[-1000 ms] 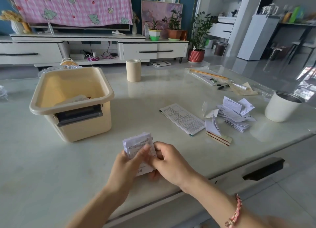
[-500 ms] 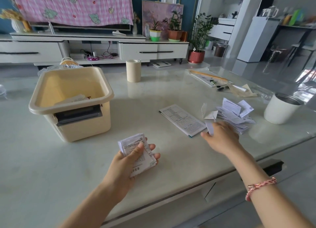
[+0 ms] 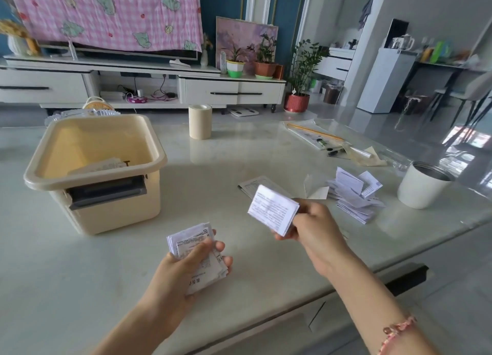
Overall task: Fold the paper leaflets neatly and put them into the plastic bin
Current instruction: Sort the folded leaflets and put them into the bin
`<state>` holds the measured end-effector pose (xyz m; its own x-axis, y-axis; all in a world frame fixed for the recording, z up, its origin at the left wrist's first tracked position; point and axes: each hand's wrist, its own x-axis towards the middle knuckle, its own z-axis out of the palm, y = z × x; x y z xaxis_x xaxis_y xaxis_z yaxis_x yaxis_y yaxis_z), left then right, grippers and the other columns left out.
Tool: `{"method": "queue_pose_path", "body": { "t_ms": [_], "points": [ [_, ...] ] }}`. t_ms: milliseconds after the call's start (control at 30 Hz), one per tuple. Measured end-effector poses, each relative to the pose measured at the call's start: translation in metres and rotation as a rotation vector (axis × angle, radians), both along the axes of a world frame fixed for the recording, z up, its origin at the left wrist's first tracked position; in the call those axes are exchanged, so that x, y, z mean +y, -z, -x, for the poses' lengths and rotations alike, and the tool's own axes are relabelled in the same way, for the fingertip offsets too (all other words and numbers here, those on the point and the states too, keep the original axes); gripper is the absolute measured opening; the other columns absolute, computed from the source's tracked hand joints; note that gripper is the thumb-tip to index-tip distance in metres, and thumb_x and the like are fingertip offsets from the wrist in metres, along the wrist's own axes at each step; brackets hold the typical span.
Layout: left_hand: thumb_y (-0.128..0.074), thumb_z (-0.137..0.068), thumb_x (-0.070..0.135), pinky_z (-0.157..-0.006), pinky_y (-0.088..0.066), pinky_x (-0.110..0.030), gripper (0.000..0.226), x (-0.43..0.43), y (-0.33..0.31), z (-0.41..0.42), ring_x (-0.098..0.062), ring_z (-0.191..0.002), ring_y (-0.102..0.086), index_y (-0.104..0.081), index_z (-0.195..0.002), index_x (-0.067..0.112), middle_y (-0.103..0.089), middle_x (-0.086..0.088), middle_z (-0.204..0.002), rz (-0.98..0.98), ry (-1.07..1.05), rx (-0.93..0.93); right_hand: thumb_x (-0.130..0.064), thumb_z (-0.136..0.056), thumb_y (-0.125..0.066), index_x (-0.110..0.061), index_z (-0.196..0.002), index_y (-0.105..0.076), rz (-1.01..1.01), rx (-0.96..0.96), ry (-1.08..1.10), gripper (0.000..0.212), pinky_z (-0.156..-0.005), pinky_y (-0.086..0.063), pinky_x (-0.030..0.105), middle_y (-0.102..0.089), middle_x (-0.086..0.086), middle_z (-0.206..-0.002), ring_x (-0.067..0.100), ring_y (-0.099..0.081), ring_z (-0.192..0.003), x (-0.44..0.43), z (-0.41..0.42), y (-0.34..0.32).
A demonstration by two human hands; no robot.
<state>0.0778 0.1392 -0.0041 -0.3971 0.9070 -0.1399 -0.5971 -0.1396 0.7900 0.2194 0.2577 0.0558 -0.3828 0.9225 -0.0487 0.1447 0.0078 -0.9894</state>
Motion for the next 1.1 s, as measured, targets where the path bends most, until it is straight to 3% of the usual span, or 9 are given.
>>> {"method": "queue_pose_path", "body": {
  "t_ms": [167,433,500,600,700,800,900,1033,1100],
  "points": [
    [-0.059,-0.073,0.015,-0.061,-0.058,-0.029,0.030,0.000,-0.002,-0.001,-0.021,-0.063,-0.066,-0.062,-0.099,0.002,-0.067,-0.010,-0.080,0.028,-0.003,0.042,-0.029,-0.094,-0.045,-0.011,-0.087,-0.074,0.172,-0.027,-0.234,0.035,-0.062,-0.050,0.026,-0.071,0.005,-0.088,0.013,-0.061,-0.076,-0.020,0.023,0.005],
    [-0.057,-0.087,0.014,-0.058,-0.059,-0.028,0.019,0.002,0.001,0.001,-0.025,-0.078,-0.065,-0.065,-0.103,0.010,-0.072,-0.011,-0.088,0.147,-0.143,0.012,-0.083,-0.062,-0.051,0.003,-0.089,-0.068,-0.071,-0.224,-0.351,0.091,-0.065,-0.052,0.026,-0.069,0.010,-0.077,0.009,-0.059,-0.068,-0.031,0.035,0.010],
    [-0.056,-0.089,0.011,-0.062,-0.058,-0.032,0.014,0.003,0.000,0.000,-0.024,-0.077,-0.064,-0.066,-0.099,0.010,-0.071,-0.009,-0.083,0.170,-0.172,-0.004,-0.069,-0.071,-0.058,0.003,-0.081,-0.064,-0.195,-0.199,-0.278,0.073,-0.064,-0.046,0.029,-0.054,0.002,-0.065,0.008,-0.049,-0.064,-0.030,0.038,0.017],
    [-0.056,-0.089,0.010,-0.061,-0.057,-0.028,0.011,0.003,-0.002,-0.002,-0.022,-0.072,-0.064,-0.065,-0.095,0.009,-0.071,-0.007,-0.076,0.187,-0.179,-0.007,-0.017,-0.084,-0.066,-0.018,-0.079,-0.068,-0.221,-0.091,-0.122,0.005,-0.062,-0.046,0.024,-0.059,-0.010,-0.064,0.005,-0.054,-0.061,-0.027,0.039,0.020],
    [-0.052,-0.090,0.006,-0.058,-0.058,-0.027,0.014,0.002,-0.005,-0.003,-0.022,-0.069,-0.066,-0.066,-0.094,0.007,-0.071,-0.011,-0.078,0.141,-0.141,-0.005,-0.002,-0.082,-0.066,-0.023,-0.085,-0.062,-0.115,0.054,-0.171,0.022,-0.057,-0.048,0.019,-0.061,-0.006,-0.068,0.004,-0.056,-0.059,-0.037,0.045,0.022],
    [-0.033,-0.091,-0.006,-0.045,-0.049,-0.016,0.028,0.000,-0.010,-0.004,-0.008,-0.044,-0.058,-0.060,-0.090,0.002,-0.064,-0.005,-0.056,0.106,-0.072,-0.019,0.001,-0.077,-0.065,-0.022,-0.082,-0.060,-0.324,-0.061,-0.218,0.025,-0.062,-0.046,0.014,-0.063,-0.009,-0.074,-0.002,-0.056,-0.063,-0.056,0.054,0.035],
    [-0.031,-0.088,-0.004,-0.053,-0.037,-0.021,0.032,-0.001,-0.006,0.000,-0.011,-0.050,-0.053,-0.058,-0.078,0.009,-0.059,-0.005,-0.061,0.132,-0.099,-0.060,0.007,-0.076,-0.059,-0.015,-0.085,-0.060,-0.437,-0.159,-0.227,0.024,-0.059,-0.041,0.008,-0.063,-0.007,-0.081,-0.002,-0.057,-0.070,-0.064,0.062,0.046],
    [-0.032,-0.100,0.034,-0.046,-0.039,-0.020,0.045,0.000,-0.007,-0.002,-0.010,-0.043,-0.055,-0.060,-0.074,0.011,-0.062,-0.002,-0.056,0.148,-0.118,-0.146,0.008,-0.074,-0.052,-0.006,-0.085,-0.059,-0.488,-0.251,-0.241,0.019,-0.060,-0.042,0.024,-0.063,0.006,-0.086,0.018,-0.056,-0.075,-0.061,0.067,0.050],
    [-0.027,-0.096,0.054,-0.058,-0.045,-0.024,0.060,0.001,-0.006,0.000,-0.012,-0.052,-0.063,-0.064,-0.085,0.009,-0.068,-0.005,-0.066,0.133,-0.071,-0.123,0.008,-0.074,-0.053,-0.007,-0.088,-0.061,-0.492,-0.254,-0.297,0.022,-0.064,-0.044,0.022,-0.064,0.004,-0.089,0.017,-0.057,-0.077,-0.059,0.067,0.048]
  ]
}}
